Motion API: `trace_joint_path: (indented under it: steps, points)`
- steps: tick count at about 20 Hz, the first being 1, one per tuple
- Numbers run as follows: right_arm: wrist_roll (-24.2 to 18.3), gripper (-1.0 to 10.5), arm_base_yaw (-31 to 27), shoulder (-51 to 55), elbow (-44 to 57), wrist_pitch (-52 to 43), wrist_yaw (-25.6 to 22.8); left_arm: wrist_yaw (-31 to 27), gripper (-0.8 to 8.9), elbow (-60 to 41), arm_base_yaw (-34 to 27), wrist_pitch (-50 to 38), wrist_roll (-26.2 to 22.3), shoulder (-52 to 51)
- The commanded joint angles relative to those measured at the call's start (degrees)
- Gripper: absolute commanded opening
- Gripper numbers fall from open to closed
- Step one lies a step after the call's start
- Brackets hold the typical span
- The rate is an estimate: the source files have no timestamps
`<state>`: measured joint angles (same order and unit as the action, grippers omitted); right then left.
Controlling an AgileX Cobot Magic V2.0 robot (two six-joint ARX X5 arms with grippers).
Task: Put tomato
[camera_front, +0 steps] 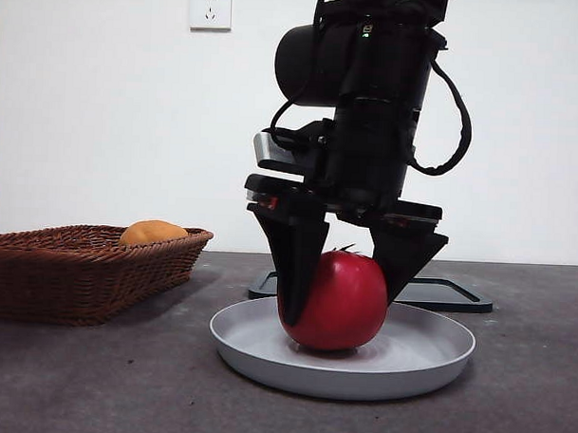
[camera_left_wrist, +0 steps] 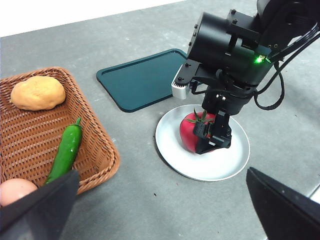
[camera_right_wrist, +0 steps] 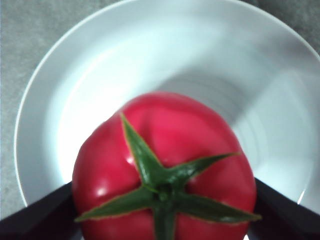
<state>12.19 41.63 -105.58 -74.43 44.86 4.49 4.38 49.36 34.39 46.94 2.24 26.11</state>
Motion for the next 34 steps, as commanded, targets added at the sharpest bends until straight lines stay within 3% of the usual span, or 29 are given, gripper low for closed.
trace_joint_path:
  steps: [1,6,11,18,22,32,34]
  points:
    - [-0.5,3.0,0.61,-1.11,-1.92,0.04,-0.04,-0.13,7.51,0.39,0.28,-0.42,-0.02,0.04]
    - [-1.9,3.0,-1.84,-1.14,-10.38,0.68,-1.62,-0.13,7.51,0.39,0.28,-0.42,-0.02,0.04]
    - [-4.28,3.0,-8.41,-4.22,-22.56,0.87,-1.9,-0.13,7.51,0.39,0.28,-0.39,-0.02,0.04]
    - [-7.15,3.0,-19.06,-22.03,-41.22,2.03,-1.53,-0.13,7.51,0.39,0.28,-0.33,-0.04,0.04]
    - [-7.34,3.1,-20.52,-27.02,-41.59,0.57,-0.9,-0.13,7.51,0.39,0.28,-0.28,-0.04,0.04]
    - [-6.82,3.1,-20.11,-27.93,-41.59,2.43,0.28,-0.13,7.51,0.39,0.28,-0.26,-0.04,0.04]
    - [-6.8,4.1,-19.96,-27.93,-41.59,2.95,1.95,-0.13,7.51,0.39,0.28,-0.28,-0.04,0.04]
